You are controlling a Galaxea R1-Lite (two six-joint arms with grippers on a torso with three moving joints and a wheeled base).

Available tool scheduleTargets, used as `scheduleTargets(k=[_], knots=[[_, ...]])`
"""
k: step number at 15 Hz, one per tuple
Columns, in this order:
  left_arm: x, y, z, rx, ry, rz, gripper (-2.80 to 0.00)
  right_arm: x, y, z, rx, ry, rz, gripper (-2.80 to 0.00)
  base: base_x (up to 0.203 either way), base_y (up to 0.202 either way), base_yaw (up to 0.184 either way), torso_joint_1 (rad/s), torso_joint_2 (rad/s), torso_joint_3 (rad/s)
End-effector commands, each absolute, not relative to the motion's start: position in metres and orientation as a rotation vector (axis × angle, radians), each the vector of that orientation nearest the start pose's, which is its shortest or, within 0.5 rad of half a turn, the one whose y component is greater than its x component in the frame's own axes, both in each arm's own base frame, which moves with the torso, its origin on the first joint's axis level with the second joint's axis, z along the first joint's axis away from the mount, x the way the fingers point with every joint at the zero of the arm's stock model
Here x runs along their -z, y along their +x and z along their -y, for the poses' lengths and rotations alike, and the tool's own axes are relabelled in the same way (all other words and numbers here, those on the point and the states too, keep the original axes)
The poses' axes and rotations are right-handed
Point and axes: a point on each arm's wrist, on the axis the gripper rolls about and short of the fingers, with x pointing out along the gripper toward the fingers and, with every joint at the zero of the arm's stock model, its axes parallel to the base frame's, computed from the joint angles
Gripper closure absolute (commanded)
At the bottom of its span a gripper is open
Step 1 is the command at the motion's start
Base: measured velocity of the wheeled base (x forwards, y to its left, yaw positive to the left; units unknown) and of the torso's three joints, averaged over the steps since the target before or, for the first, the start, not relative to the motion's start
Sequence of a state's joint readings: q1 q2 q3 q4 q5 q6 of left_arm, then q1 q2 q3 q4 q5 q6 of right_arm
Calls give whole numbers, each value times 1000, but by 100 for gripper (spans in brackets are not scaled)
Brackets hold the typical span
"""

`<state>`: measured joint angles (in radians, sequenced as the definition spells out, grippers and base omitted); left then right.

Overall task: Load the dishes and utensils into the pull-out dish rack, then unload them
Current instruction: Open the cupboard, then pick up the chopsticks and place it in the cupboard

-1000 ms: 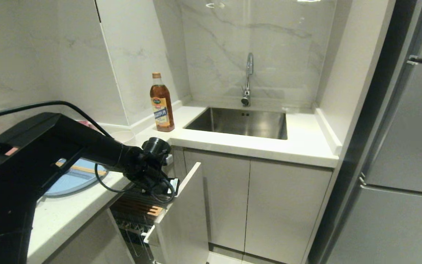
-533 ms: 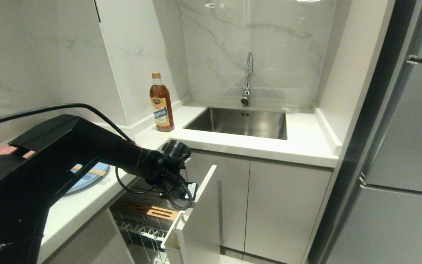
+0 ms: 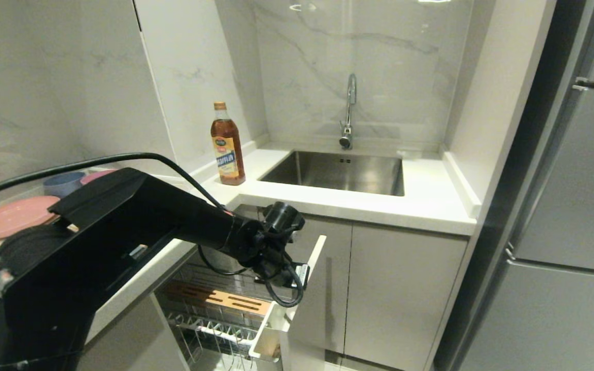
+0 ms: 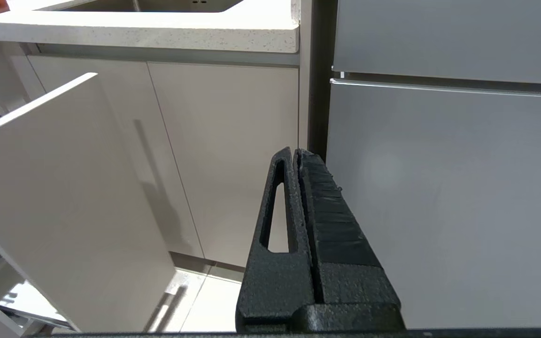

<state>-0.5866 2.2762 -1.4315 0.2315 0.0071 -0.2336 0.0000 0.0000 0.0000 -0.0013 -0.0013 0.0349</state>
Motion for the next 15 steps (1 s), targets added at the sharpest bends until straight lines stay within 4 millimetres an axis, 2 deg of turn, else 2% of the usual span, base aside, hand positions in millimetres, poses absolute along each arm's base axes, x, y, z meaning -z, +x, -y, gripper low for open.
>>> scheduleTargets(k=[1, 3, 7, 10, 13, 15], knots=[[-53, 342, 241, 410, 130, -1097, 0, -76, -23, 0, 2, 35, 1, 0, 0, 0, 0, 0, 0, 0], [-52, 340, 247, 410, 139, -1091, 0, -76, -23, 0, 1, 35, 0, 0, 0, 0, 0, 0, 0, 0], [-55, 339, 244, 364, 153, -1073, 0, -76, -23, 0, 2, 35, 2, 0, 0, 0, 0, 0, 0, 0], [-75, 340, 236, 328, 113, -1029, 0, -76, -23, 0, 2, 35, 1, 0, 0, 0, 0, 0, 0, 0], [-133, 336, 212, 266, 54, -887, 0, -76, -23, 0, 2, 35, 1, 0, 0, 0, 0, 0, 0, 0], [-190, 324, 185, 214, -2, -740, 0, -76, -23, 0, 2, 35, 1, 0, 0, 0, 0, 0, 0, 0]])
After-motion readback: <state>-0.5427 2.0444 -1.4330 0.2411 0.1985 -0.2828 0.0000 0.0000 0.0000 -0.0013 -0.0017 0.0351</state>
